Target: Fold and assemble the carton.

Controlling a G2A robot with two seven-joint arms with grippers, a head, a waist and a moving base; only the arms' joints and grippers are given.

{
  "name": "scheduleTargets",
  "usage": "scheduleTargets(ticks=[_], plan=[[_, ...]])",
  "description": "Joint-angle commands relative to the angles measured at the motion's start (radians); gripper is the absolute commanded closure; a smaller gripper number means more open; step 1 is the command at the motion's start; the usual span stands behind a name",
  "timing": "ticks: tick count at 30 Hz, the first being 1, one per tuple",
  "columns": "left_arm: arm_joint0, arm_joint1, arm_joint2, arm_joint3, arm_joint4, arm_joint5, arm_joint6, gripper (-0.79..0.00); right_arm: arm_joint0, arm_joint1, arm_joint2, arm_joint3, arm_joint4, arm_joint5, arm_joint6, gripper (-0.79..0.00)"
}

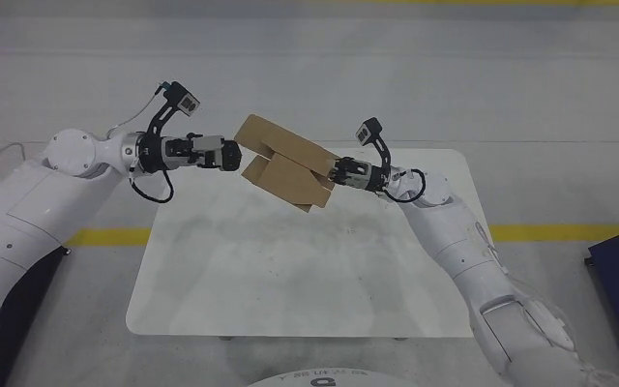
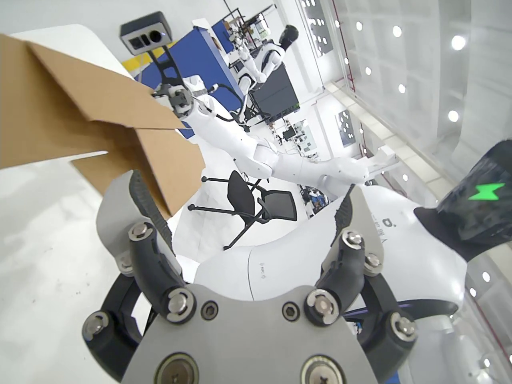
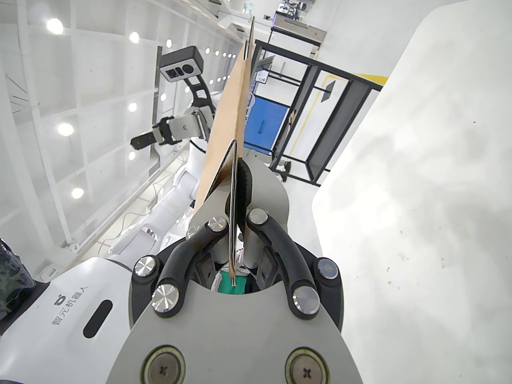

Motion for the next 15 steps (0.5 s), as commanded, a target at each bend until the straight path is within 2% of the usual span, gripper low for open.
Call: scheduleTargets(ticks=[1,7,12,15], plan=[[0.001,0.000,-0.001,0.001,0.005,-0.012,0.017,-0.785,0.000,0.000,0.000,-0.001,0.000,0.001,0.000,0.000],[0.001,0.000,-0.001,0.001,0.005,-0.012,0.017,-0.785,-0.002,0.000,0.000,-0.003,-0.002,0.003,-0.006,0.000],[0.019,-0.009,-0.011,-0.020,0.068,0.090,0.066,-0.785,-0.021,0.003,0.000,-0.053,-0.058,0.024,-0.057,0.000],[0.029,-0.017,-0.026,-0.021,0.076,0.112,0.067,-0.785,-0.029,0.006,0.006,-0.060,-0.082,0.024,-0.077,0.000]])
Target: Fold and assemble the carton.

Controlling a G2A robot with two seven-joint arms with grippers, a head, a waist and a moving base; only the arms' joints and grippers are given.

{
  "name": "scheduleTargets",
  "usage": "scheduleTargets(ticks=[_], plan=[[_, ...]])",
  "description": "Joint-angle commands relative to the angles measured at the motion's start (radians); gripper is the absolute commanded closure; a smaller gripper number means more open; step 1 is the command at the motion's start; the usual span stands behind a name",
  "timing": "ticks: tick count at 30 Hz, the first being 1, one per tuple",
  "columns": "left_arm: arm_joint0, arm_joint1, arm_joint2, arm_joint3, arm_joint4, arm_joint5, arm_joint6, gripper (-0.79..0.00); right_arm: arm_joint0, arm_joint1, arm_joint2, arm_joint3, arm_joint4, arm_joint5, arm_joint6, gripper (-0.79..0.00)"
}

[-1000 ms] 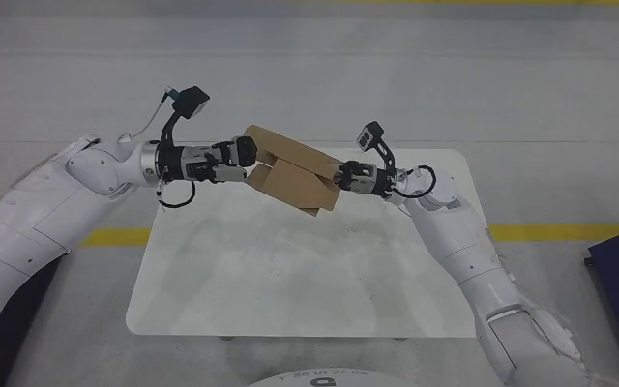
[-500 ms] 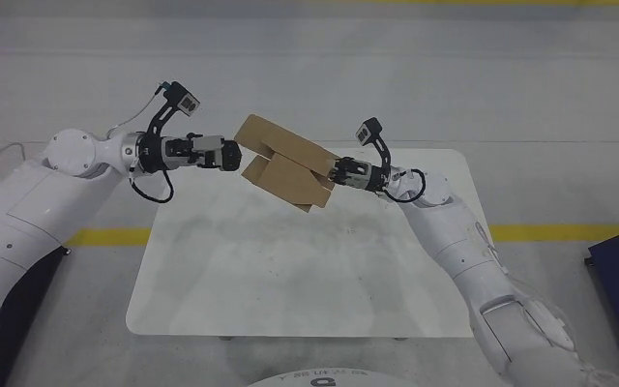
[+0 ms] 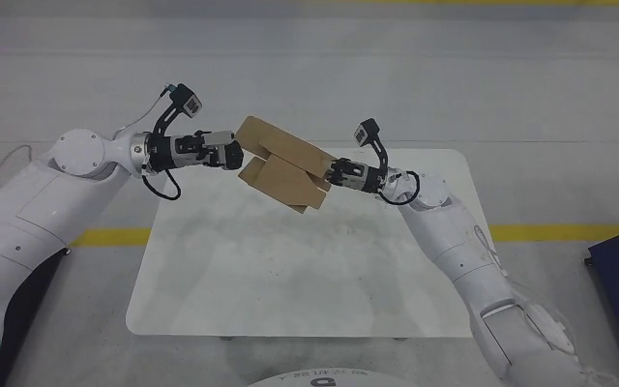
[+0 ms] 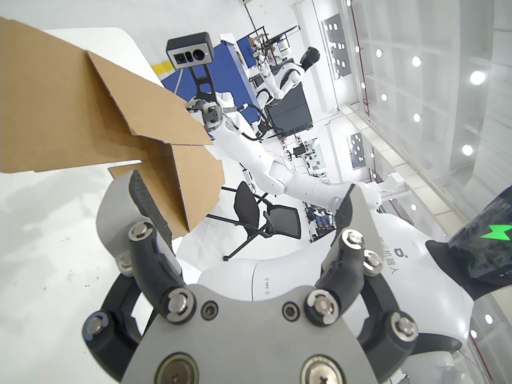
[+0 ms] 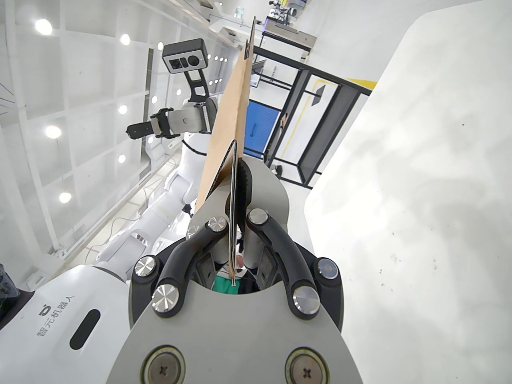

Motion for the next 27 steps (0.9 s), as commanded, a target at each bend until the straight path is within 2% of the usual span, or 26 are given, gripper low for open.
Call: scheduleTargets(ticks=[1,10,21,27], plan=[[0.007,-0.006,-0.008,-0.002,0.005,0.013,-0.004,-0.785,-0.006,0.001,0.000,-0.004,-0.014,-0.001,-0.010,0.000],[0.018,-0.042,-0.023,0.007,0.032,0.142,-0.064,-0.785,-0.028,0.003,0.006,-0.026,-0.038,-0.037,-0.024,0.000],[0.034,-0.090,-0.047,0.044,0.053,0.163,-0.114,-0.785,-0.043,0.008,0.005,-0.059,-0.045,-0.022,0.027,0.000],[0.045,-0.115,-0.064,0.069,0.014,0.192,-0.177,-0.785,-0.051,0.009,0.004,-0.072,-0.039,-0.024,0.048,0.000]])
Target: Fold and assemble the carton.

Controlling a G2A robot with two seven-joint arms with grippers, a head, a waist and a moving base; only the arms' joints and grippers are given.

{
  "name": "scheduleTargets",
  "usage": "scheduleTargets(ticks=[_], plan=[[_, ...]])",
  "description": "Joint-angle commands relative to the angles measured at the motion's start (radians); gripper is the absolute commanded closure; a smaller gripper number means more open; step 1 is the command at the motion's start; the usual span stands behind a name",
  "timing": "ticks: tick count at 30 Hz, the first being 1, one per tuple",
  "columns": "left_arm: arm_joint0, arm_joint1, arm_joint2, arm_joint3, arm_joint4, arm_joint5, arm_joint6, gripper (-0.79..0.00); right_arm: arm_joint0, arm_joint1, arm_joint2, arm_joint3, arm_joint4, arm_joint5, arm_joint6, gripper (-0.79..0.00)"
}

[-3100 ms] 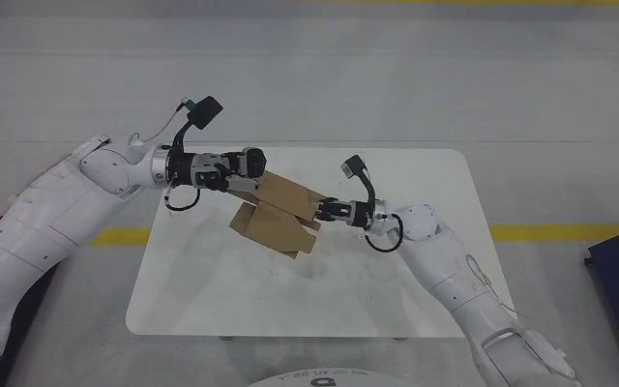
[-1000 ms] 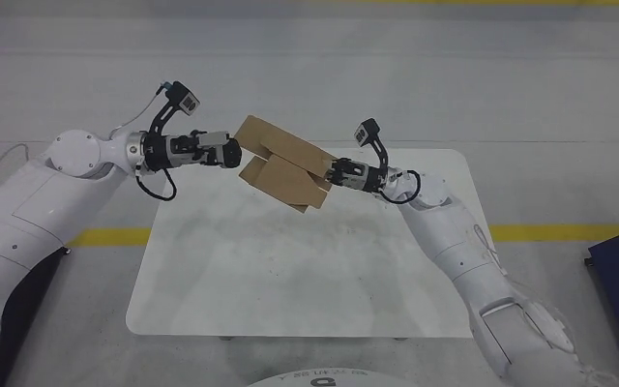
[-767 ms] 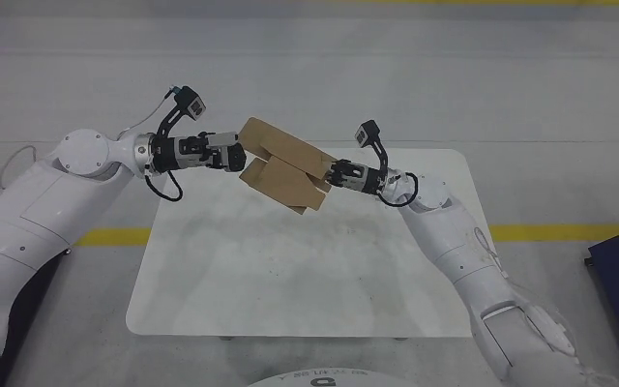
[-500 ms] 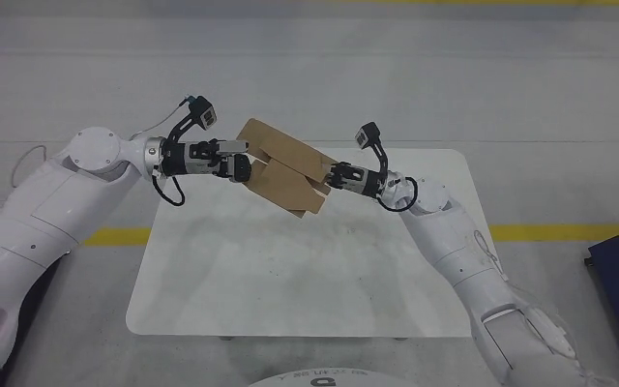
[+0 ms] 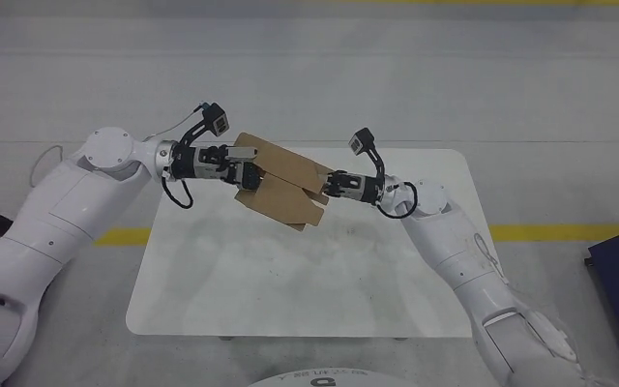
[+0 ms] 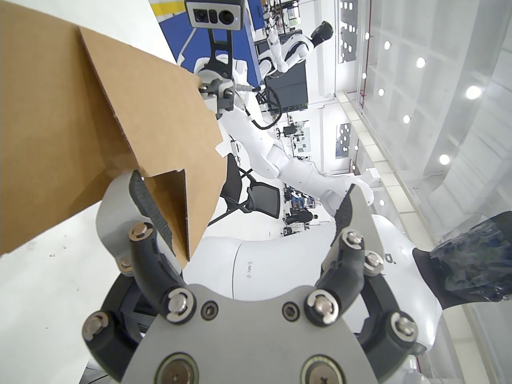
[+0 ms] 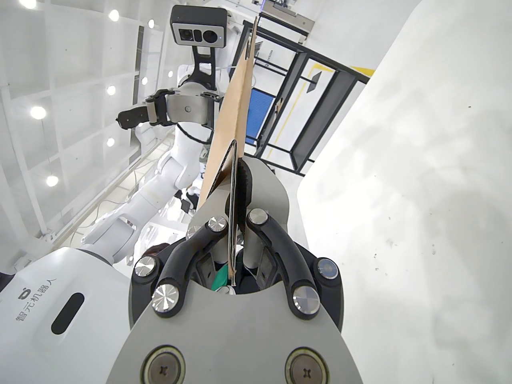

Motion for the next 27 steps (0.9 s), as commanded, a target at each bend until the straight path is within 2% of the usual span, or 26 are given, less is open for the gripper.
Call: scheduleTargets(ticks=[1,9,18,27], plan=[[0.004,-0.008,-0.008,0.011,-0.022,0.008,-0.026,-0.785,-0.003,0.001,0.000,-0.005,-0.002,-0.003,0.003,0.000],[0.010,-0.042,-0.039,0.061,-0.075,0.012,-0.095,-0.785,-0.008,0.001,-0.019,-0.023,-0.033,0.021,0.015,0.000],[0.002,-0.091,-0.050,0.107,-0.067,-0.001,-0.110,-0.785,0.018,-0.010,-0.076,0.002,-0.082,0.065,0.011,0.000],[0.003,-0.124,-0.077,0.133,-0.110,0.030,-0.265,-0.785,0.041,-0.016,-0.094,0.032,-0.086,0.089,0.007,0.000]])
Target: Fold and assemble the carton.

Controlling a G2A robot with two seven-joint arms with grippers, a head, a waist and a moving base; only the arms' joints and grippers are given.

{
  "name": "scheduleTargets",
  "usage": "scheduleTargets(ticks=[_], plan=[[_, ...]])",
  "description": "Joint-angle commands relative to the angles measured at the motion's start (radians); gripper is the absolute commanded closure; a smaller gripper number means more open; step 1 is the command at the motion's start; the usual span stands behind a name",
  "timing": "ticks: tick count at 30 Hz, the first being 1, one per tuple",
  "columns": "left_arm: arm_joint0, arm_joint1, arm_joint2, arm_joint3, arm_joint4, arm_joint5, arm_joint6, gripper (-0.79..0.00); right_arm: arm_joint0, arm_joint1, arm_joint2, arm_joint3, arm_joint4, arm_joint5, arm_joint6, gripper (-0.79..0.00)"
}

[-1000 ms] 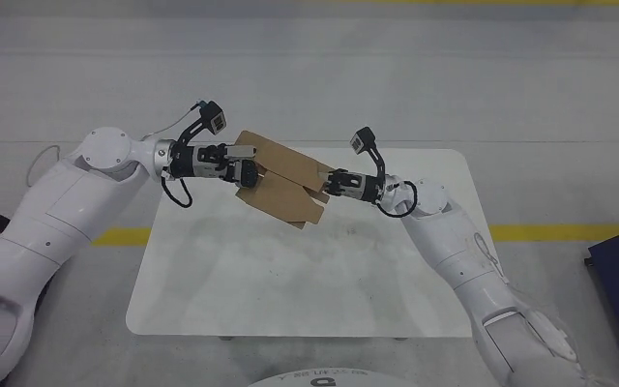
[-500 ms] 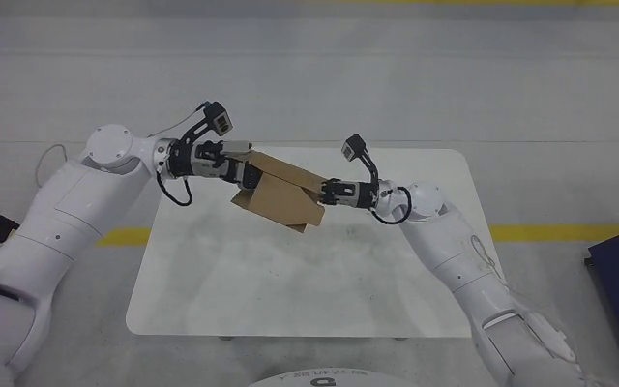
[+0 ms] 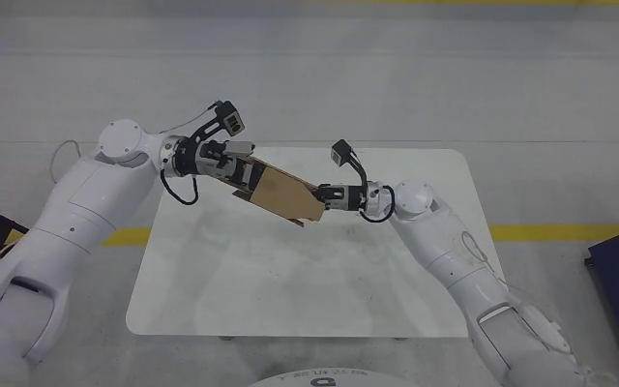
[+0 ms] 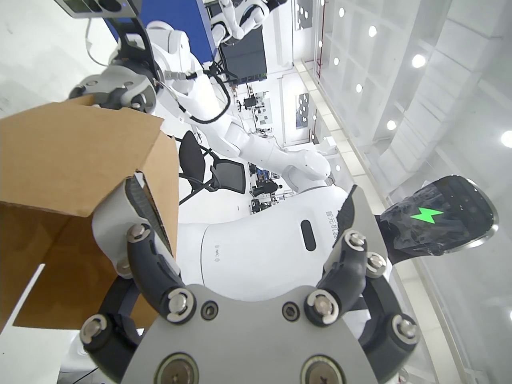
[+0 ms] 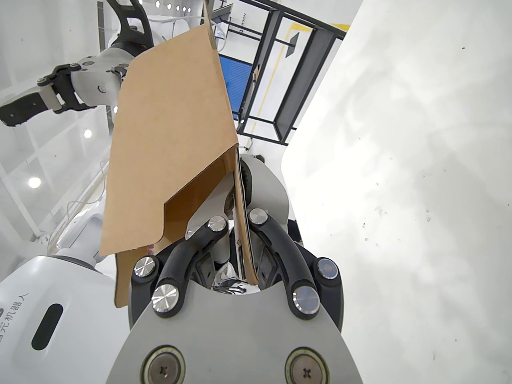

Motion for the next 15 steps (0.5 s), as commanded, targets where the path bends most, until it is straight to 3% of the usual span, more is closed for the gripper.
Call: scheduleTargets(ticks=[1,15], plan=[[0.002,-0.004,-0.005,0.007,0.001,0.009,-0.036,-0.785,0.002,-0.001,-0.002,0.004,0.001,0.002,0.002,0.000],[0.010,-0.044,-0.017,0.028,0.153,-0.024,0.052,-0.785,0.007,-0.002,-0.018,-0.002,-0.022,0.029,0.001,0.000]])
